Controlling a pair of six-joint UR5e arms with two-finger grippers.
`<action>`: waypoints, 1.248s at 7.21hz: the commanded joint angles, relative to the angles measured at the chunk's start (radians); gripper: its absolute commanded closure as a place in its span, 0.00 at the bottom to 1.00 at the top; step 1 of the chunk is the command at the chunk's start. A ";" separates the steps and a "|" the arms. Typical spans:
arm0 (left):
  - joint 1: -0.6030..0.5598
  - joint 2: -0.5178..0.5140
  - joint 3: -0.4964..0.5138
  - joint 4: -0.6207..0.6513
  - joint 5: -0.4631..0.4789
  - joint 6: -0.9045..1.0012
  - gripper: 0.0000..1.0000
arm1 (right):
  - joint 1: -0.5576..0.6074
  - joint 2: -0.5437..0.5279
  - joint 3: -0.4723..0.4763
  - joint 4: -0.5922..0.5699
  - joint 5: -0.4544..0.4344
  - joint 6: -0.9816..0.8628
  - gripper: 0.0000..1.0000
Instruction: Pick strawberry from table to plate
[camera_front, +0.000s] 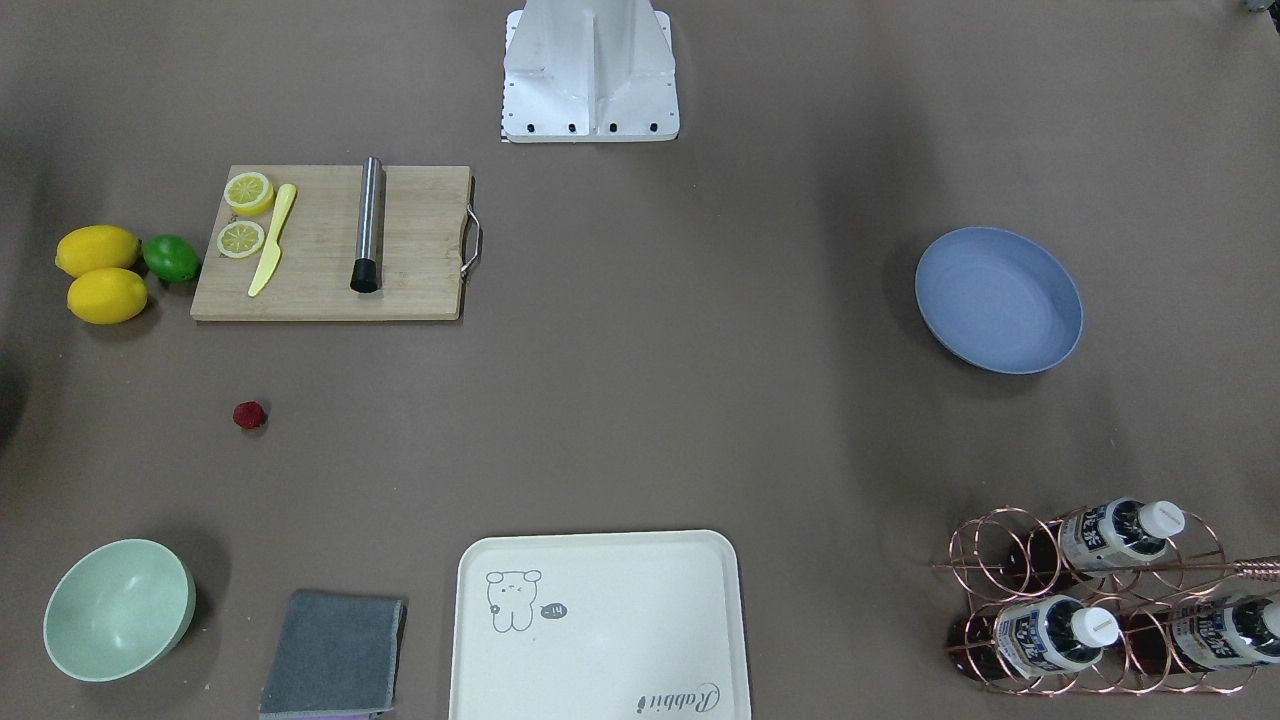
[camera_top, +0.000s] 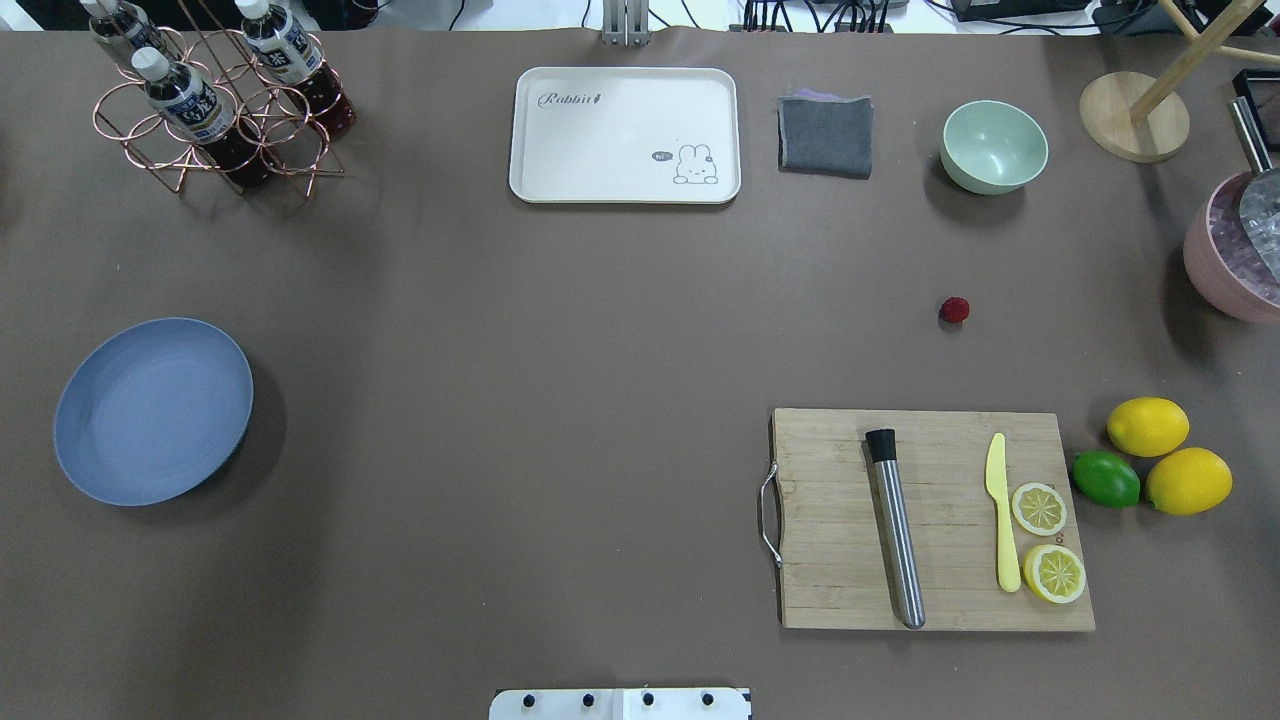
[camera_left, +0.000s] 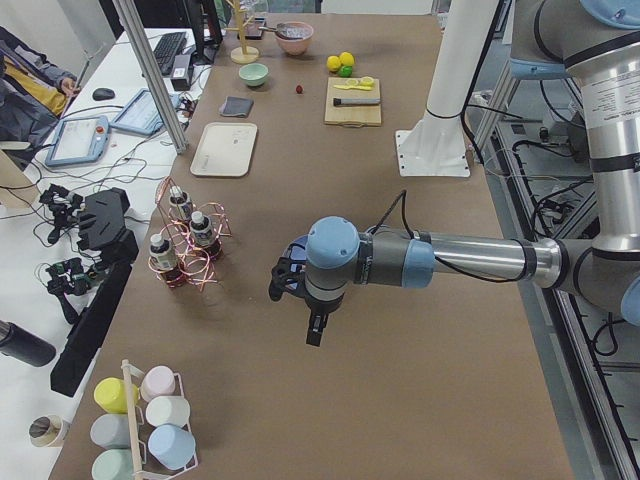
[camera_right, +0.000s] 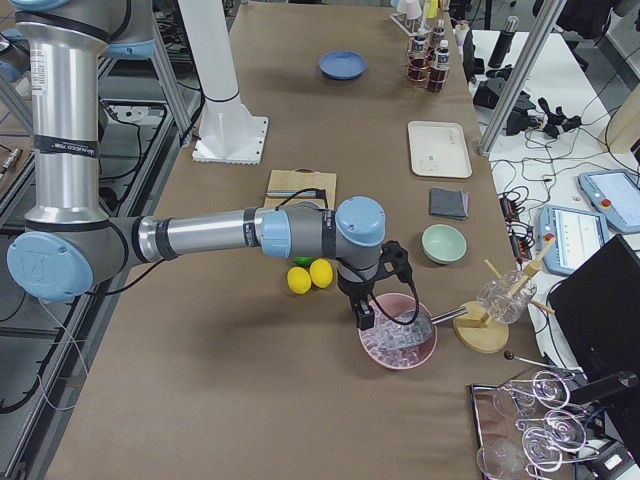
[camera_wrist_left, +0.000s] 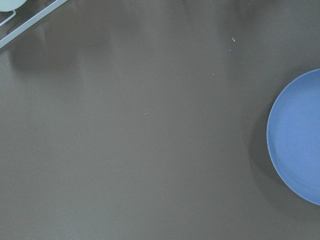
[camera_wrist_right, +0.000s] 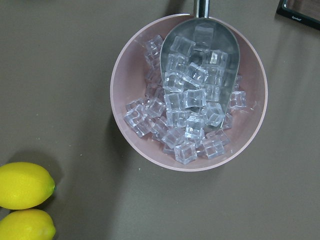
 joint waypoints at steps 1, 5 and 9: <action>0.043 -0.004 0.003 -0.032 -0.001 -0.034 0.02 | -0.002 -0.009 -0.004 0.001 0.023 0.000 0.00; 0.313 -0.101 0.208 -0.450 0.005 -0.470 0.07 | -0.031 -0.012 -0.002 0.001 0.046 -0.008 0.00; 0.479 -0.177 0.381 -0.737 0.041 -0.687 0.12 | -0.046 -0.019 -0.001 0.001 0.093 0.000 0.00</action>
